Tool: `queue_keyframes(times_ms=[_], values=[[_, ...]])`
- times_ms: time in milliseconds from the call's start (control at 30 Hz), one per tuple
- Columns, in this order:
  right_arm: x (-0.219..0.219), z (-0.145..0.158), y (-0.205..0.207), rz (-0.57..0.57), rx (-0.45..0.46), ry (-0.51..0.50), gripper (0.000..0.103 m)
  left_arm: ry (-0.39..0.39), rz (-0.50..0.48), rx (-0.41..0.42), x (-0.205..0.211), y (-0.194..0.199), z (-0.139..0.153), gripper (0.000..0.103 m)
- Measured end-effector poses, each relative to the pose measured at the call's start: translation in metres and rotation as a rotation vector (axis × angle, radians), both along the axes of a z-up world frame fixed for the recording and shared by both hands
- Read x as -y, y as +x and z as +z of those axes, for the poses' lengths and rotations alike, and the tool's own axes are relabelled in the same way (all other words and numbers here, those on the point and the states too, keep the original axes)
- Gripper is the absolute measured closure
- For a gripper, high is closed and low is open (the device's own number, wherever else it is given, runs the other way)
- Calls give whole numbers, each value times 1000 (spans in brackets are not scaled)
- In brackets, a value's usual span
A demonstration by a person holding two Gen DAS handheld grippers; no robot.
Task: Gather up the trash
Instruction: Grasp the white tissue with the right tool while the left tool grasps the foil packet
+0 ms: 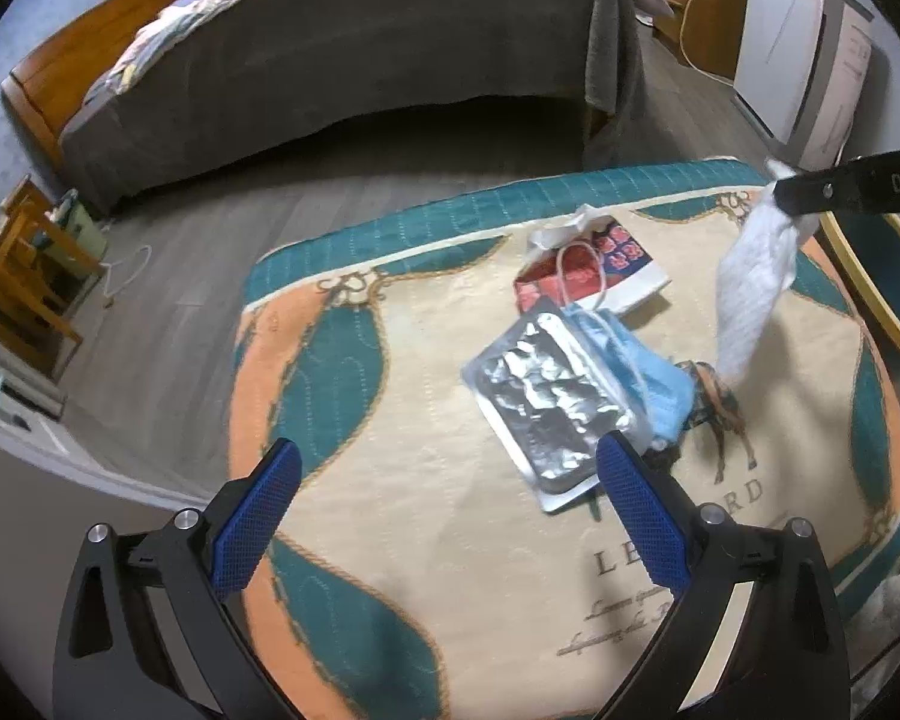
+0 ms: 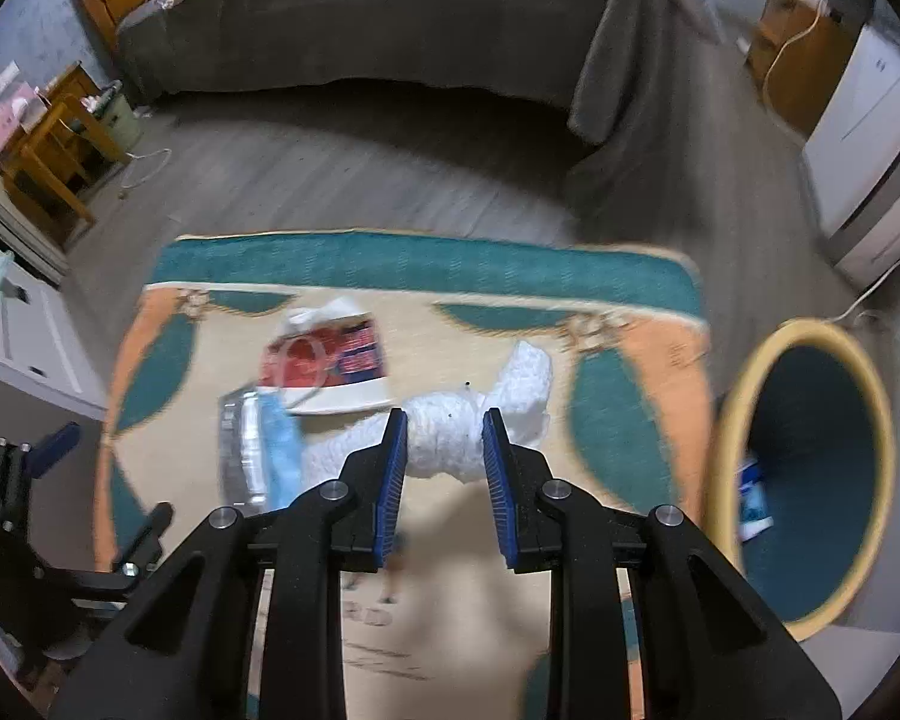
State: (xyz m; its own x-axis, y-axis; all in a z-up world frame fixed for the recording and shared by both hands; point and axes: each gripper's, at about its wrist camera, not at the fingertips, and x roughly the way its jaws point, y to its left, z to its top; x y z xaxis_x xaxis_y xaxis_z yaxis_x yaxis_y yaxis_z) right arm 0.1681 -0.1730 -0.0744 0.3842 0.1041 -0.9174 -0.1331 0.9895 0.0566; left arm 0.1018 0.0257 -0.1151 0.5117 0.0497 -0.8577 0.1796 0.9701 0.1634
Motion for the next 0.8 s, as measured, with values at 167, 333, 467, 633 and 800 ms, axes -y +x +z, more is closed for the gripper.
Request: queue_keyframes(times_ms=[167, 333, 467, 633, 800], values=[[15, -7, 2, -20, -32, 28, 78, -80, 6, -24, 14, 8, -9, 6], [20, -8, 2, -6, -31, 27, 78, -86, 33, -50, 25, 17, -24, 7], [24, -10, 3, 0, -37, 32, 78, -59, 65, -65, 29, 26, -33, 8], [26, -11, 5, 10, -43, 39, 78, -88, 80, -88, 30, 35, -41, 8], [28, -12, 6, 20, -45, 41, 78, -160, 89, -130, 24, 40, -50, 22]])
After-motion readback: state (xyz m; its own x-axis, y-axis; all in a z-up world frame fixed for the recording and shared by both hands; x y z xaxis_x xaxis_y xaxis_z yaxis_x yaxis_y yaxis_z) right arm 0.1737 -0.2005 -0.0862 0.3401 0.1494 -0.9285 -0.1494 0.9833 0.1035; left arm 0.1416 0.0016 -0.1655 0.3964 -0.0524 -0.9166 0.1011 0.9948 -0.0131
